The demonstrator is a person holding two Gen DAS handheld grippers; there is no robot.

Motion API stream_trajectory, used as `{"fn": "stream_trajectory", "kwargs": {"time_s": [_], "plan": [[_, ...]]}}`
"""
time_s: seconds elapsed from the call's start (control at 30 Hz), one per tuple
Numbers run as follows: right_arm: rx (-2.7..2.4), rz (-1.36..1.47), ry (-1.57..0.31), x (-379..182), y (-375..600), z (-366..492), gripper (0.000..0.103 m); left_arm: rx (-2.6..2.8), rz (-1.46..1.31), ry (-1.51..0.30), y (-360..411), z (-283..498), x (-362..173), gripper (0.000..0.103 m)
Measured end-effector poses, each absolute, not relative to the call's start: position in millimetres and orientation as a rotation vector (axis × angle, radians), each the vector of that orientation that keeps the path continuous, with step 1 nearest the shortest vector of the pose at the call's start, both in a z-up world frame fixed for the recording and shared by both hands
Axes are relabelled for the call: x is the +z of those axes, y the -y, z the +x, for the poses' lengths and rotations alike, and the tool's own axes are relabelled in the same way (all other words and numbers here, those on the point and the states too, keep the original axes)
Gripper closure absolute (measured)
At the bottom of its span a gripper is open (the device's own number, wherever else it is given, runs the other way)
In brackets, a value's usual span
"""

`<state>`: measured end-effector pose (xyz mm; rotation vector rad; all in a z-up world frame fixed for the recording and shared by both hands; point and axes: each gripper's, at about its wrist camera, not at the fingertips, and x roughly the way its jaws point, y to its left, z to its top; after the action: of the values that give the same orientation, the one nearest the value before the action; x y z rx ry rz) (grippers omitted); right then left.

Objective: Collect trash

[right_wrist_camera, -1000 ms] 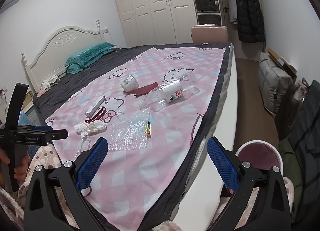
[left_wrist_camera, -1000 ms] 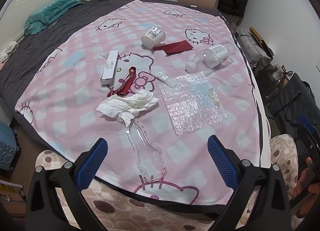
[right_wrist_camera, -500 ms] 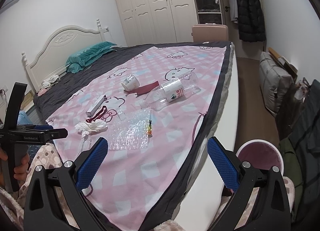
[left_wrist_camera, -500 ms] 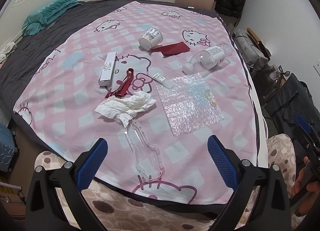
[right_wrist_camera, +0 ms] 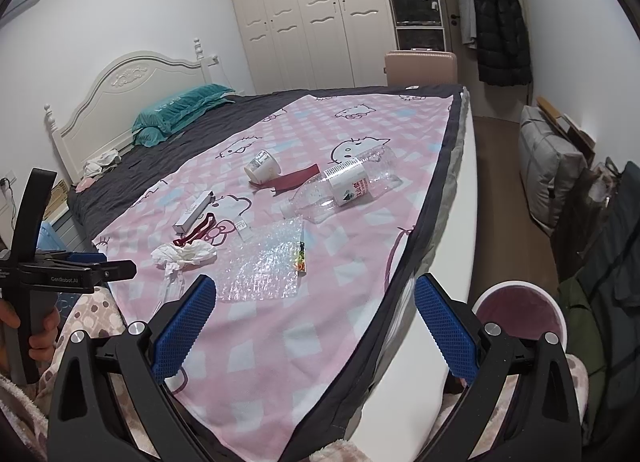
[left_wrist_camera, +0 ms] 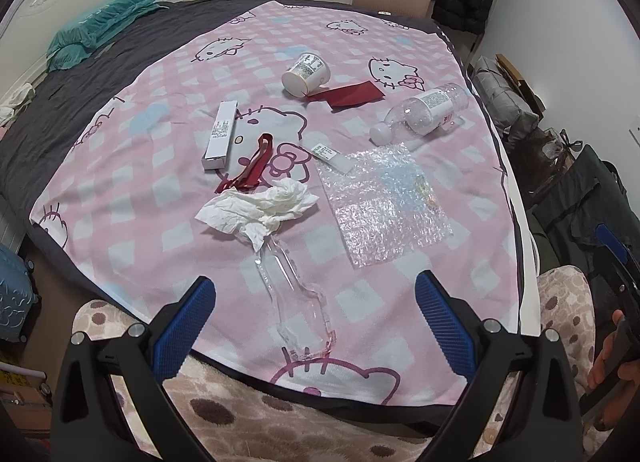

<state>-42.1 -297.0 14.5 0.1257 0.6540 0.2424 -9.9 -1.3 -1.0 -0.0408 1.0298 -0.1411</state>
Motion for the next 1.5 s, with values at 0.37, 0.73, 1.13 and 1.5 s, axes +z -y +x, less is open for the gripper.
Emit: {"fn": "stream_trajectory", "kwargs": {"time_s": [0.37,0.73,1.13,1.5], "plan": [[0.239,0.129,-0.656,14,298,-42,0.007,-0.136,-0.024,-1.034,3,-11,-4,0.005],[0.238,0.128,-0.662,14,299,-42,0.007,-0.141,-0.025,-1.051,2,-9,-8,0.005],[0.240,0.090,-0.673,10,293,-38,0.007,-0.115,-0.068,-1.075,-7,-2,-20,0.005],[0.399,0.070,-0.714,0,267,9,0.007,-0.077,-0.021,-1.065,-19,22,-41,0.005]]}}
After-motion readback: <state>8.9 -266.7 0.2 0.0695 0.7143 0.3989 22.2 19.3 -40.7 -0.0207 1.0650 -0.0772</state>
